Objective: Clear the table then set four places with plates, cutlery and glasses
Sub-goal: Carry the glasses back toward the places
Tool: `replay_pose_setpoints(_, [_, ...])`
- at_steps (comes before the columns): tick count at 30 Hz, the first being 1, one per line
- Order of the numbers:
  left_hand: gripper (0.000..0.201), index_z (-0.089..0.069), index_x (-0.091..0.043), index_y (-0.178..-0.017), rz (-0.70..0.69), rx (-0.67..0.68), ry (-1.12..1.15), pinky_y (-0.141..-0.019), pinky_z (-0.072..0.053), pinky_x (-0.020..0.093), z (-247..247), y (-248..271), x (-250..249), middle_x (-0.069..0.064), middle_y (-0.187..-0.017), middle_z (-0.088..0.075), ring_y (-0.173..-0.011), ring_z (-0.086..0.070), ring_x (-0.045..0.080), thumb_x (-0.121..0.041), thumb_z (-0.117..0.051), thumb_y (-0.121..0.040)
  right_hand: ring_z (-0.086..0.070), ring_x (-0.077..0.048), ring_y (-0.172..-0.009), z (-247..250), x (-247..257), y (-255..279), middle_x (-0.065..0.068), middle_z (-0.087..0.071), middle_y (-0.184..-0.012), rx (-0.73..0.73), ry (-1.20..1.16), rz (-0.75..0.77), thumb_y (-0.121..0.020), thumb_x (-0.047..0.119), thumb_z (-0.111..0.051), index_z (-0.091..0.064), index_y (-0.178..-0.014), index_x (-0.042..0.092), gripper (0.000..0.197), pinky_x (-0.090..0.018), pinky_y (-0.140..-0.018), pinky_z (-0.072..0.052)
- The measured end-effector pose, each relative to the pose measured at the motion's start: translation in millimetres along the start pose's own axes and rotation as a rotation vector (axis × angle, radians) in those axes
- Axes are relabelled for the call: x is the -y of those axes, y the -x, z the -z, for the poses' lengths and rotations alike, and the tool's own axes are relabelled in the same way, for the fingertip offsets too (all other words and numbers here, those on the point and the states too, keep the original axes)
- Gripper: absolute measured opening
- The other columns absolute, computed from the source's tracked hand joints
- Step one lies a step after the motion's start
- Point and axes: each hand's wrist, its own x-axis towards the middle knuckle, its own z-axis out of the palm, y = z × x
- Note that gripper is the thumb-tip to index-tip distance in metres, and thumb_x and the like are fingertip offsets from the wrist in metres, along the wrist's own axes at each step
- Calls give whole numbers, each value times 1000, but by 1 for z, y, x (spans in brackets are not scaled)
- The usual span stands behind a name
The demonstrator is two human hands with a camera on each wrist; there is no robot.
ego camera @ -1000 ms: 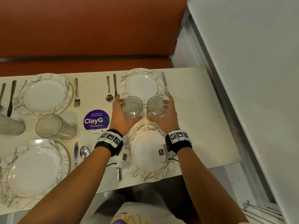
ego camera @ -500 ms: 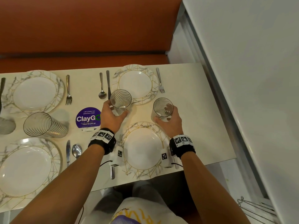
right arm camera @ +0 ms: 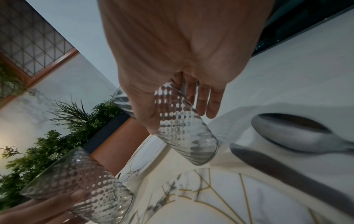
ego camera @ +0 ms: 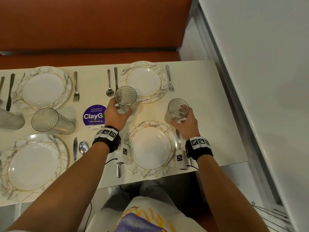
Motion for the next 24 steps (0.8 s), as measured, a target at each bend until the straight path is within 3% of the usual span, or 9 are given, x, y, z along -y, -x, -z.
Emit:
replay_pose_setpoints(9, [75, -50, -14, -141, -8, 17, -32, -94, -55, 38, 5, 1, 3, 3, -138, -62, -116, -64, 20, -38, -86, -81, -59, -14, -116, 0, -3, -1, 5, -62, -128, 9, 35, 7, -69, 33, -90, -50, -133, 23, 76, -28, -98, -51])
replay_pose_setpoints(13, [86, -45, -14, -146, 22, 42, -61, -98, -55, 44, 7, -1, 7, 4, -142, -58, -117, -61, 20, -39, -89, -77, -58, -11, -113, -2, -5, -2, 6, -61, -126, 29, 18, -12, -70, 30, -91, -51, -132, 23, 74, -8, -85, -43])
replay_pose_setpoints(16, [93, -40, -14, -150, 56, 71, -82, -98, -53, 40, 10, 6, 12, 5, -144, -54, -118, -57, 17, -39, -90, -76, -57, -8, -109, -4, -7, 4, 6, -61, -124, 31, 32, -29, -70, 30, -90, -51, -130, 24, 72, -5, -78, -38])
replay_pose_setpoints(19, [96, -35, -13, -154, 92, 88, -104, -96, -47, 32, 19, 17, 21, 8, -145, -53, -122, -55, 20, -33, -90, -77, -56, -11, -109, -9, -11, 6, 5, -59, -120, 4, 65, -18, -70, 34, -91, -52, -127, 20, 71, -14, -82, -44])
replay_pose_setpoints(22, [95, -37, -11, -153, 90, 106, -99, -100, -48, 35, 35, 23, 26, 9, -142, -55, -122, -56, 23, -32, -90, -78, -54, -24, -114, -16, -15, 8, 2, -58, -118, -33, 137, -46, -70, 32, -88, -53, -122, 17, 64, -38, -94, -51])
replay_pose_setpoints(24, [86, -42, -10, -149, 75, 124, -98, -102, -49, 37, 52, 30, 35, 8, -135, -58, -118, -56, 21, -33, -88, -80, -54, -29, -115, -25, -15, 18, 0, -59, -114, -94, 161, -64, -71, 28, -83, -54, -119, 17, 57, -47, -97, -52])
